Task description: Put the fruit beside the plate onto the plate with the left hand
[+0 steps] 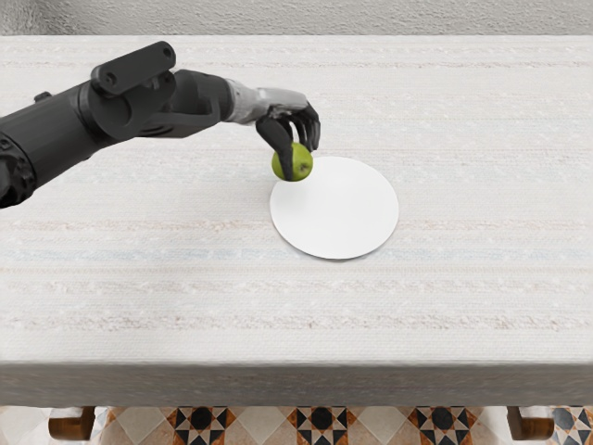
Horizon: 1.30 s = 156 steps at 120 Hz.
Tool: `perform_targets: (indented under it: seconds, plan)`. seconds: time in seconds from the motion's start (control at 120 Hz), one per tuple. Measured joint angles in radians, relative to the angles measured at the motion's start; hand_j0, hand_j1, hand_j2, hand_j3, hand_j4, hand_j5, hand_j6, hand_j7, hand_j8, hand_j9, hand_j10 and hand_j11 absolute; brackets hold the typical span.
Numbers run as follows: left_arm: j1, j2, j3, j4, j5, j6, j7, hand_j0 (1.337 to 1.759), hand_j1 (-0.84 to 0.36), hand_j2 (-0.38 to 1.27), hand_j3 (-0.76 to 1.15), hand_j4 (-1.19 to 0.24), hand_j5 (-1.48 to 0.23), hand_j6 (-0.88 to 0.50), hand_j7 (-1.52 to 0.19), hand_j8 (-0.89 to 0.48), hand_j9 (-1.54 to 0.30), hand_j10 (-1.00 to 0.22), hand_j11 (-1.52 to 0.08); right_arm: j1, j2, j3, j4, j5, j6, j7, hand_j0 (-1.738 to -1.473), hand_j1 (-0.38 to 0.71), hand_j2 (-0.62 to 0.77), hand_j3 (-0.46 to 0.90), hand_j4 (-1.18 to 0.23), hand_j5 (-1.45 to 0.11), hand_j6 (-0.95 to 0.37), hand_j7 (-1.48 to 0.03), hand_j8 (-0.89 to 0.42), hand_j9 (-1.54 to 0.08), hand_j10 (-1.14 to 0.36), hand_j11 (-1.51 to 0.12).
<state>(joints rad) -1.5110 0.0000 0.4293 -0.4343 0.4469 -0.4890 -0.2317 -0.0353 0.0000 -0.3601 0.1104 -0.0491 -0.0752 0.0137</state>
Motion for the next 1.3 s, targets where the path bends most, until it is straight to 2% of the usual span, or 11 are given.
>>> perform_targets:
  seconds: [0.242, 0.558, 0.75, 0.892, 1.017, 1.2, 1.3]
  plan:
    - [0.013, 0.0, -0.057, -0.059, 0.001, 0.001, 0.0, 1.654, -0.42, 0.84, 0.0, -0.74, -1.09, -0.54, -1.08, -0.35, -1.04, -0.45, -1.04, 0.0, 0.0, 0.0, 0.0, 0.0, 0.0, 0.0, -1.658, -0.35, 0.0, 0.0, 0.0, 0.0, 0.0, 0.0, 0.0, 0.0, 0.0, 0.0]
    - [0.018, 0.0, -0.068, -0.087, -0.002, 0.033, 0.002, 1.656, -0.36, 0.71, 0.0, -0.67, -0.92, -0.62, -0.92, -0.44, -0.9, -0.49, -0.9, 0.0, 0.0, 0.0, 0.0, 0.0, 0.0, 0.0, -1.658, -0.35, 0.0, 0.0, 0.0, 0.0, 0.0, 0.0, 0.0, 0.0, 0.0, 0.0]
    - [0.046, 0.0, -0.07, -0.102, -0.013, 0.116, 0.002, 1.657, -0.25, 0.38, 0.0, -0.54, -0.72, -0.52, -0.72, -0.43, -0.71, -0.47, -0.71, 0.0, 0.0, 0.0, 0.0, 0.0, 0.0, 0.0, -1.658, -0.35, 0.0, 0.0, 0.0, 0.0, 0.0, 0.0, 0.0, 0.0, 0.0, 0.0]
    - [0.047, 0.0, -0.074, -0.103, -0.015, 0.133, 0.001, 1.658, -0.2, 0.23, 0.0, -0.48, -0.63, -0.47, -0.63, -0.42, -0.63, -0.44, -0.63, 0.0, 0.0, 0.0, 0.0, 0.0, 0.0, 0.0, -1.658, -0.35, 0.0, 0.0, 0.0, 0.0, 0.0, 0.0, 0.0, 0.0, 0.0, 0.0]
    - [0.078, 0.0, -0.131, -0.087, -0.017, 0.167, -0.004, 1.658, 0.0, 0.14, 0.0, -0.3, -0.4, -0.3, -0.4, -0.27, -0.4, -0.28, -0.4, 0.0, 0.0, 0.0, 0.0, 0.0, 0.0, 0.0, -1.658, -0.35, 0.0, 0.0, 0.0, 0.0, 0.0, 0.0, 0.0, 0.0, 0.0, 0.0]
    - [0.135, 0.0, -0.249, -0.045, -0.02, 0.186, -0.05, 1.658, 0.19, 0.06, 0.0, -0.14, -0.18, -0.13, -0.18, -0.12, -0.18, -0.13, -0.18, 0.0, 0.0, 0.0, 0.0, 0.0, 0.0, 0.0, -1.658, -0.35, 0.0, 0.0, 0.0, 0.0, 0.0, 0.0, 0.0, 0.0, 0.0, 0.0]
    - [0.168, 0.0, -0.277, -0.017, -0.02, 0.188, -0.109, 1.658, 0.25, 0.04, 0.0, -0.09, -0.12, -0.09, -0.12, -0.08, -0.12, -0.08, -0.12, 0.0, 0.0, 0.0, 0.0, 0.0, 0.0, 0.0, -1.658, -0.35, 0.0, 0.0, 0.0, 0.0, 0.0, 0.0, 0.0, 0.0, 0.0, 0.0]
